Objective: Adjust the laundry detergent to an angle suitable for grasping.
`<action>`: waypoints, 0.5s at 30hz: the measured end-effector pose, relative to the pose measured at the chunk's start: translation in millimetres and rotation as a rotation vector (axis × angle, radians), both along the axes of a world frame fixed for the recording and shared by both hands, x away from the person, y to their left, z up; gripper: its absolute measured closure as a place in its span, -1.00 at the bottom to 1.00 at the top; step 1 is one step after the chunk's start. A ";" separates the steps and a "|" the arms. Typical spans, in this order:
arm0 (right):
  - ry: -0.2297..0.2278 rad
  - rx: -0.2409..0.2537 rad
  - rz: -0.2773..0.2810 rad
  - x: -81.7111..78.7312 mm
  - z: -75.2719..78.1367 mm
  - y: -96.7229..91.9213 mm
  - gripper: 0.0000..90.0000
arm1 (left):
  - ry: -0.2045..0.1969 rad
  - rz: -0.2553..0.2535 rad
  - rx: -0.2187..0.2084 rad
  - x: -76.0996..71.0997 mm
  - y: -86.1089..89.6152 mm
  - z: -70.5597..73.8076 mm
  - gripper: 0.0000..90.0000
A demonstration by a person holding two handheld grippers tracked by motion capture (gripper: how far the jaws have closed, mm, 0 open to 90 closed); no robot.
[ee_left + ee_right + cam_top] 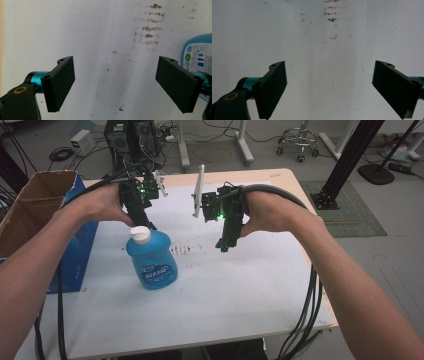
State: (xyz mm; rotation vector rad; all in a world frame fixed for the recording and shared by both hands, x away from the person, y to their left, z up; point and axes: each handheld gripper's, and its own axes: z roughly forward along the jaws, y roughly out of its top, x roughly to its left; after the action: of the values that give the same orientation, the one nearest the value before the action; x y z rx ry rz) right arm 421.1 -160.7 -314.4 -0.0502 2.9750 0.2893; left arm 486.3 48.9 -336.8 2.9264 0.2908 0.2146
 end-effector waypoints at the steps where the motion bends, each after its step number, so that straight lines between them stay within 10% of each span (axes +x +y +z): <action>1: 0.000 0.000 0.000 0.0 0.0 0.0 -0.74 | 0.000 0.000 0.000 0.0 0.0 0.0 -0.65; 15: -0.003 0.004 0.010 -4.5 0.0 2.3 -0.74 | 0.002 0.000 -0.018 -2.2 1.2 6.4 -0.65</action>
State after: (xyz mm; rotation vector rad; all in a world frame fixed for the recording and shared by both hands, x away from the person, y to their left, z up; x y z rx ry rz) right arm 416.6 -158.4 -314.4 -0.0653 2.9715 0.2961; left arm 484.1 50.0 -330.4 2.9089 0.2922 0.2073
